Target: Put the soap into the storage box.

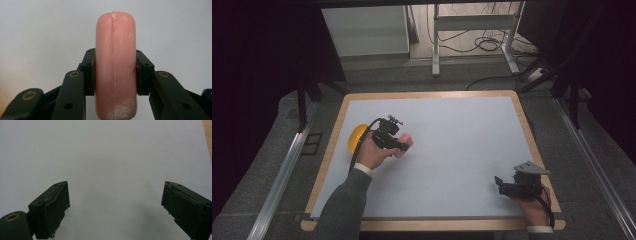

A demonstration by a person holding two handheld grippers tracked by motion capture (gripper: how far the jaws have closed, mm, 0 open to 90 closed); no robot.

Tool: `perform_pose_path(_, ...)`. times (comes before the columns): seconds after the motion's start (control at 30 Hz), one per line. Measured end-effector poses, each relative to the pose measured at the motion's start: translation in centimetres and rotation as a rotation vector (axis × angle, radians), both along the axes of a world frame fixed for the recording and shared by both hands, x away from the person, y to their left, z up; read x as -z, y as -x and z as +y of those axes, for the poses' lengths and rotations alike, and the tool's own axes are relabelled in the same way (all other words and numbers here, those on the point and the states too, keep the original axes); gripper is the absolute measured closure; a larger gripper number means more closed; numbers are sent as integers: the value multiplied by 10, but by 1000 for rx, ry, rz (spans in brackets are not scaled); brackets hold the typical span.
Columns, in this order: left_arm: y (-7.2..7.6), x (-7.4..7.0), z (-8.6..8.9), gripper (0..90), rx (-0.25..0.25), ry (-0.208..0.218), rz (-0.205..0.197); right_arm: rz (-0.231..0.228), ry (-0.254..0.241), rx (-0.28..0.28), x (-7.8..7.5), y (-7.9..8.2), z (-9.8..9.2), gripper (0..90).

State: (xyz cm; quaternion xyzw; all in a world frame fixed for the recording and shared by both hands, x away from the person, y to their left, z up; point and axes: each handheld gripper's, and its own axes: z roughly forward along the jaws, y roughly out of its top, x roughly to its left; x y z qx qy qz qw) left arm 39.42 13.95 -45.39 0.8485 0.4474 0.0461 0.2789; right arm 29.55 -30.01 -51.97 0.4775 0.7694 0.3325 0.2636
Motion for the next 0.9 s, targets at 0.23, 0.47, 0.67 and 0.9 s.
perform_pose_path(0.23,0,-4,13,603,-25,-8,-3,2,0,2,0,0,0,75)
perform_pose_path(0.47,-1,-2,27,603,-57,-19,-4,-1,-2,0,-1,0,0,75)
perform_pose_path(0.67,1,-2,34,603,-67,-18,-7,0,0,-3,0,0,1,75)
perform_pose_path(0.9,1,-4,42,604,-81,-21,-8,0,0,-2,-1,0,1,75)
